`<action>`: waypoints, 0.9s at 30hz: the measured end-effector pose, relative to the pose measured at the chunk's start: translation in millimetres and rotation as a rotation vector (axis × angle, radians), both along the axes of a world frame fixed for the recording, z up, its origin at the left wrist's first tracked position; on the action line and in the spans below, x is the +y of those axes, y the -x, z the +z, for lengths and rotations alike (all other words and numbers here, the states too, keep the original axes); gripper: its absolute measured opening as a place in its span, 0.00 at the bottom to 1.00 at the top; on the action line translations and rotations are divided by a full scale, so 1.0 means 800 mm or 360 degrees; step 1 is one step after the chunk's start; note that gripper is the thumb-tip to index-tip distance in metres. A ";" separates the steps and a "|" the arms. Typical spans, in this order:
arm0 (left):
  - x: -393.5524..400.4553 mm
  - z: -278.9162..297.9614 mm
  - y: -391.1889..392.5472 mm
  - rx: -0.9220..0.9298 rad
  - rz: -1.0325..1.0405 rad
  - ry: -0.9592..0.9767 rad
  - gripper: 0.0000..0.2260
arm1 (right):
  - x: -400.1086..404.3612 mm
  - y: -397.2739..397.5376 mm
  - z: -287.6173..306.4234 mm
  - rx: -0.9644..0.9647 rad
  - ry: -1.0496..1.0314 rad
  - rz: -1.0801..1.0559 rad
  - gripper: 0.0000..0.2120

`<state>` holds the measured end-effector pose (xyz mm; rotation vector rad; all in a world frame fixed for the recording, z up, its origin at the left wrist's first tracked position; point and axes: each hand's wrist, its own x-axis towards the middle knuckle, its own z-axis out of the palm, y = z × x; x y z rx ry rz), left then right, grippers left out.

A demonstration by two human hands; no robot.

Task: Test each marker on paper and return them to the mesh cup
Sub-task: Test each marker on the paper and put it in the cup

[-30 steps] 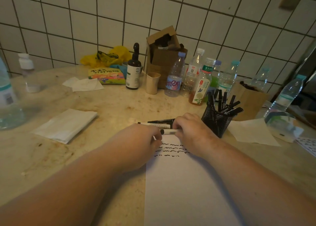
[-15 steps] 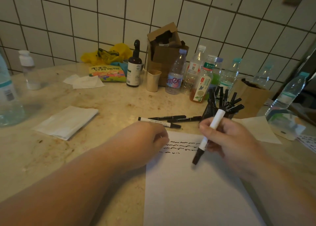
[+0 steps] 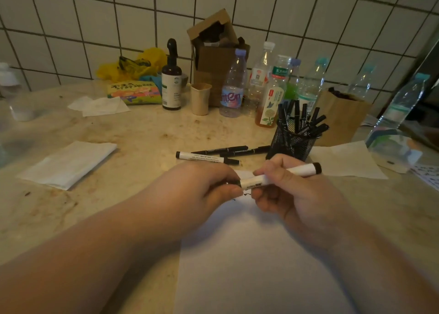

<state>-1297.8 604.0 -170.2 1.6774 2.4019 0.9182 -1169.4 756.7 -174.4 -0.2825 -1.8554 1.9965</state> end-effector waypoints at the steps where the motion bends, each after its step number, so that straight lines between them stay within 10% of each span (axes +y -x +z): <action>1: 0.000 0.001 -0.001 0.0024 -0.0018 0.0039 0.07 | 0.001 -0.001 0.001 -0.0005 -0.0062 -0.0005 0.08; 8: -0.014 0.003 0.016 0.0094 -0.0341 0.0610 0.12 | 0.020 -0.013 0.009 0.0190 -0.0111 0.0037 0.08; 13: -0.015 0.011 0.028 -0.0141 0.0230 0.0062 0.11 | 0.033 -0.005 -0.004 -0.0065 -0.0008 -0.0494 0.16; 27: -0.004 -0.021 0.036 0.0070 0.0433 0.0244 0.08 | 0.017 0.007 -0.021 -0.0446 -0.0357 -0.0416 0.07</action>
